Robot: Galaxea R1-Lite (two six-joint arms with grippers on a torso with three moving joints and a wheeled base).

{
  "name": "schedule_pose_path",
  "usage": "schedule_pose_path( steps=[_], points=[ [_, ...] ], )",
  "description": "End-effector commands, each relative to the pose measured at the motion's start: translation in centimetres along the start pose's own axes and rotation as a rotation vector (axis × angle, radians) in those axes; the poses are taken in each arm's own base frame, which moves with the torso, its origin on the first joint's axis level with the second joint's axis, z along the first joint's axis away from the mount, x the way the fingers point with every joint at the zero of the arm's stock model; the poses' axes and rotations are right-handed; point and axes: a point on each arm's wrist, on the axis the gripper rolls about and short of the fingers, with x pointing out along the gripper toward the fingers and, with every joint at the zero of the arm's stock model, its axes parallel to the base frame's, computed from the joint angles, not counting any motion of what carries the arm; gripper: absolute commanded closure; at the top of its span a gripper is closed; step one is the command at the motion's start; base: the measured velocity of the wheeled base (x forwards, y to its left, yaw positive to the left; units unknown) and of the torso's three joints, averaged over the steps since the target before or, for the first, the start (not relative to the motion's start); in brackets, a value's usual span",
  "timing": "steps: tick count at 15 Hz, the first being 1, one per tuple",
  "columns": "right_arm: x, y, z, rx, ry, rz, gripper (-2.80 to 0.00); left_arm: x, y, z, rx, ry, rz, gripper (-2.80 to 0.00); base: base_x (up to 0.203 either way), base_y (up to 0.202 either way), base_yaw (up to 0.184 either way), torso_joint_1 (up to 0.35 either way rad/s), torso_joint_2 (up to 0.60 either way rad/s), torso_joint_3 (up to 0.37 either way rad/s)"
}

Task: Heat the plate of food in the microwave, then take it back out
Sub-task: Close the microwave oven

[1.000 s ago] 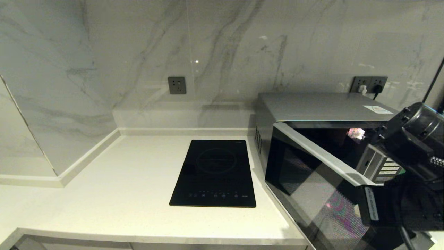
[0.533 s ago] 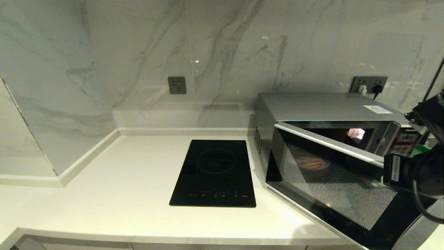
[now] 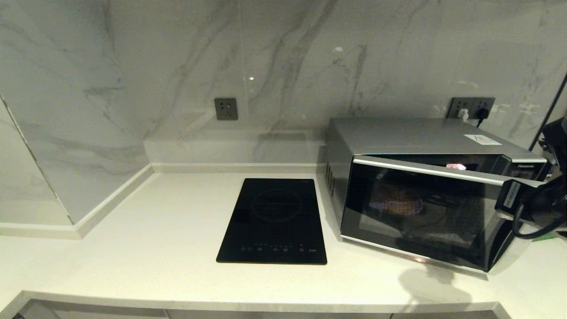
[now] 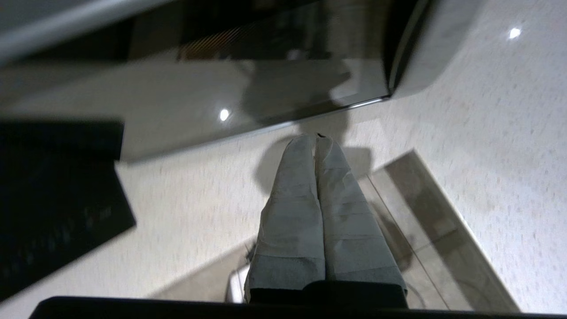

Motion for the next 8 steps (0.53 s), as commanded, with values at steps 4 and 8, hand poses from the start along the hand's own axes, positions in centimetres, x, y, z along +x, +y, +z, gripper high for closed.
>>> schedule_pose_path(
  steps=[4,8],
  points=[
    [6.7,-3.4,5.4,0.141,-0.018,-0.083,0.0,0.0,0.0,0.0,0.0,0.0,-0.001,0.0,0.0,0.0,0.0,0.0,0.0,0.0],
    [9.2,-3.5,7.3,0.168,-0.006,-0.057,0.0,0.0,0.0,0.0,-0.001,0.0,-0.001,0.0,0.0,0.0,0.0,0.0,0.0,0.0]
  ],
)
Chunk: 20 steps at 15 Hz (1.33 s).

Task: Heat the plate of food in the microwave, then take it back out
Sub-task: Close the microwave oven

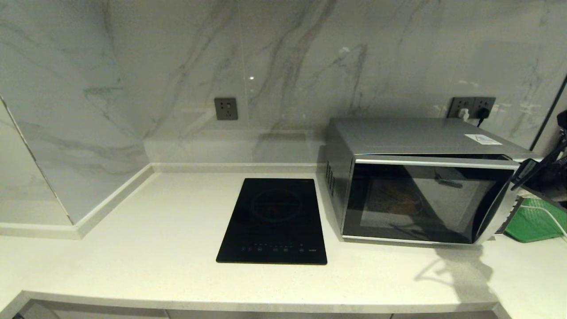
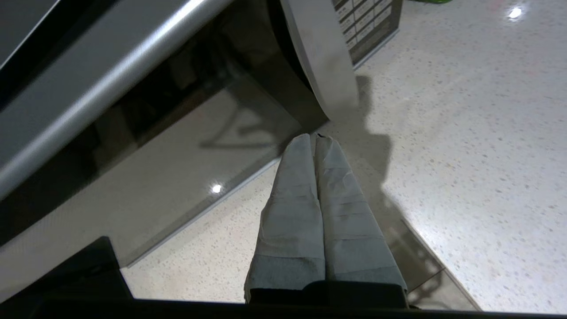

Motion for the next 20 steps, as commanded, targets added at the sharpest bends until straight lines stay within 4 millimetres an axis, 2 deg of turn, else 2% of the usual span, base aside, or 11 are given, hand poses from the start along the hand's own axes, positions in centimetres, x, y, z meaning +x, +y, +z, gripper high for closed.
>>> schedule_pose_path(
  steps=[1,9,15,20],
  points=[
    [2.2,0.4,0.5,0.005,0.025,-0.012,0.0,0.0,0.0,0.0,0.0,0.0,0.0,0.0,0.0,0.0,0.0,0.0,0.0,0.0],
    [5.1,2.3,2.5,0.019,-0.007,0.012,0.0,0.0,0.0,0.0,0.0,-0.001,0.001,0.0,0.0,0.0,0.0,0.0,0.0,0.0],
    [6.2,4.2,4.8,0.039,-0.067,0.077,0.0,0.0,0.0,0.0,0.0,0.0,0.0,0.0,0.0,0.0,0.0,0.0,0.0,0.0],
    [7.9,5.9,4.1,0.015,-0.045,0.096,0.0,0.0,0.0,0.0,-0.001,0.0,0.001,0.0,0.0,0.0,0.0,0.0,0.0,0.0]
  ],
)
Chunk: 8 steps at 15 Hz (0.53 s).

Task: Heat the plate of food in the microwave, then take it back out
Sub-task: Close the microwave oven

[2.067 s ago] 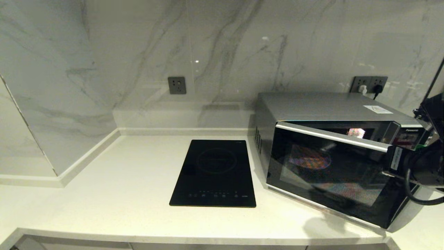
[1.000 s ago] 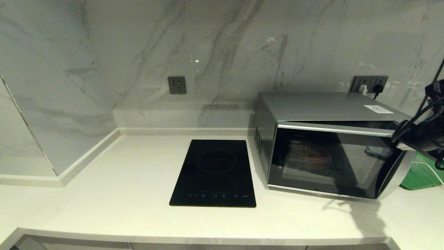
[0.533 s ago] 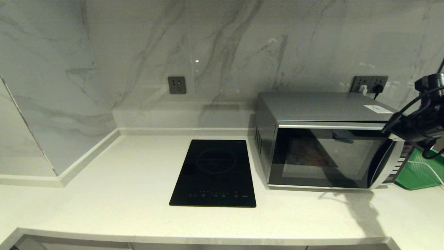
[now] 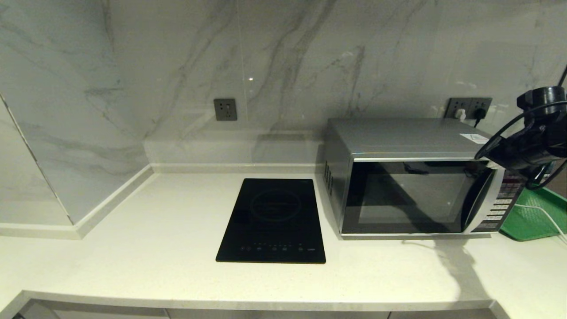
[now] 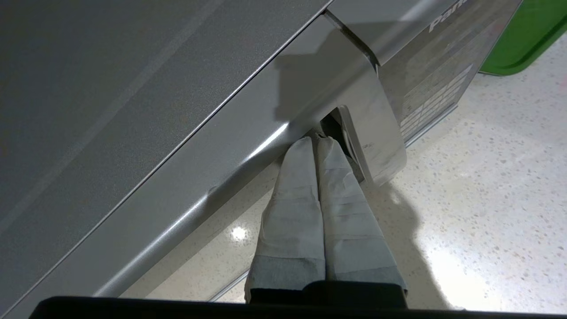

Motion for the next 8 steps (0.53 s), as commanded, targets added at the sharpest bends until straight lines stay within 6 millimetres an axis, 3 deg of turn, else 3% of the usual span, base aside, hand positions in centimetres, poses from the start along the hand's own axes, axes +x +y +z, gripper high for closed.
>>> schedule_pose_path(
  steps=[1,2,4,6,8],
  points=[
    [0.5,0.3,-0.7,-0.006,0.025,0.007,0.0,0.0,0.0,0.0,-0.001,0.0,0.0,0.0,0.0,0.0,0.0,0.0,0.0,0.0],
    [-0.5,0.6,-0.9,-0.006,0.041,0.032,0.0,0.0,0.0,0.0,-0.001,0.0,0.0,0.0,0.0,0.0,0.0,0.0,0.0,0.0],
    [-4.5,1.4,-1.9,-0.027,0.114,0.127,0.0,0.0,0.0,0.0,-0.002,0.0,0.0,0.0,0.0,0.0,0.0,0.0,0.0,0.0],
    [-8.8,3.3,-5.0,-0.123,0.229,0.232,0.0,0.0,0.0,0.0,-0.002,0.0,0.0,0.0,0.0,0.0,0.0,0.0,0.0,0.0],
    [-11.6,4.9,-8.0,-0.233,0.318,0.305,0.0,0.0,0.0,0.0,-0.001,0.0,0.001,0.0,0.0,0.0,0.0,0.0,0.0,0.0]
  ],
)
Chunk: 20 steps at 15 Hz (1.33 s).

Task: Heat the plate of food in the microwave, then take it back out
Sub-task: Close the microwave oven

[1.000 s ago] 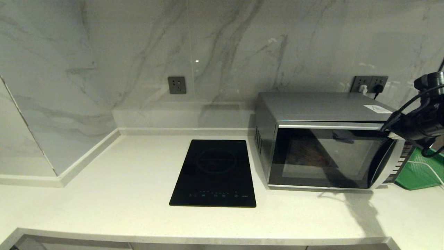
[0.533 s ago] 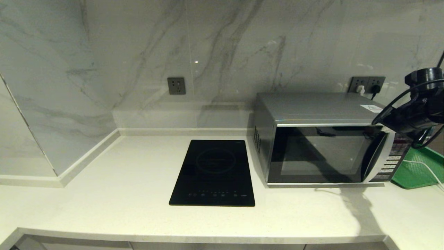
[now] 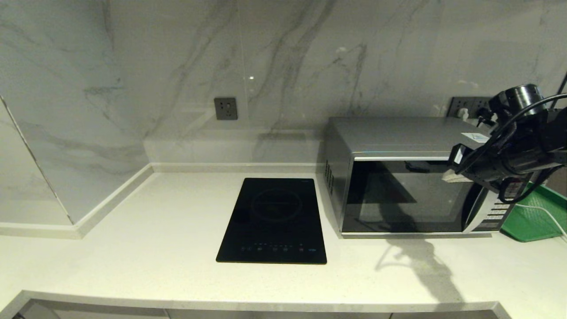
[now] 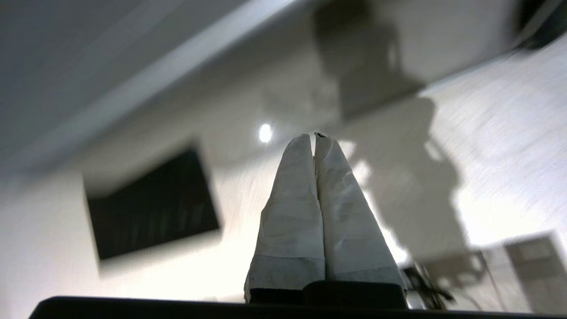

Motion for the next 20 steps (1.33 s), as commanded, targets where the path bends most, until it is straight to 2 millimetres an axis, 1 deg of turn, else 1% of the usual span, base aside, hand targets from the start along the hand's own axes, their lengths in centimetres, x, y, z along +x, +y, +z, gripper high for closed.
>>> schedule_pose_path(
  steps=[1,4,5,7,11,14,18,20],
  points=[
    [-3.1,3.2,-3.4,-0.112,0.048,0.088,0.0,0.0,0.0,0.0,-0.001,-0.001,0.0,0.0,0.0,0.0,0.0,0.0,0.0,0.0],
    [-3.2,6.3,-6.9,-0.226,0.131,0.152,0.0,0.0,0.0,0.0,-0.001,-0.001,0.0,0.0,0.0,0.0,0.0,0.0,0.0,0.0],
    [-3.0,7.4,-8.0,-0.263,0.154,0.166,0.0,0.0,0.0,0.0,-0.001,-0.001,0.0,0.0,0.0,0.0,0.0,0.0,0.0,0.0],
    [-0.6,8.8,-8.7,-0.311,0.157,0.118,0.0,0.0,0.0,0.0,-0.001,-0.001,0.0,0.0,0.0,0.0,0.0,0.0,0.0,0.0],
    [2.8,11.9,-7.4,-0.337,0.092,0.112,0.0,0.0,0.0,0.0,0.0,-0.001,0.001,0.0,0.0,0.0,0.0,0.0,0.0,0.0],
    [4.1,13.5,-5.5,-0.315,0.028,0.146,0.0,0.0,0.0,0.0,0.0,-0.001,0.001,0.0,0.0,0.0,0.0,0.0,0.0,0.0],
    [5.6,14.3,-5.0,-0.313,0.01,0.153,0.0,0.0,0.0,0.0,-0.001,-0.001,0.001,0.0,0.0,0.0,0.0,0.0,0.0,0.0],
    [5.7,14.3,-4.8,-0.311,0.004,0.152,0.0,0.0,0.0,0.0,-0.001,-0.001,0.001,0.0,0.0,0.0,0.0,0.0,0.0,0.0]
  ],
)
